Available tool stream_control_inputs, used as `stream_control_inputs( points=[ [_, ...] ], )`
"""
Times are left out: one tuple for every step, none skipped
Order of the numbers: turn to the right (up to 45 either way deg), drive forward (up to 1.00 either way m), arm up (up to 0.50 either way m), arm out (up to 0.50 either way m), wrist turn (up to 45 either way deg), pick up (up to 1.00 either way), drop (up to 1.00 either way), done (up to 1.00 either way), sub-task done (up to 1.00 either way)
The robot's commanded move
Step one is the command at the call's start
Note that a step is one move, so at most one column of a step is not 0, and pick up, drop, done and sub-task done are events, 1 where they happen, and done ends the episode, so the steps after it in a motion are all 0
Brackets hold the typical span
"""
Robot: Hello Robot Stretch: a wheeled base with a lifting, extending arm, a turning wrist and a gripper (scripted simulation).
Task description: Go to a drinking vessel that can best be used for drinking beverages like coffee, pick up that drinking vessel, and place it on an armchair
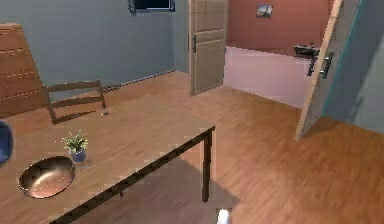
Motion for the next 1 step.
stream_control_inputs(
  points=[
    [-42.0, 0.00, 0.00, 0.00, 0.0, 0.00, 0.00, 0.00, 0.00]
  ],
)
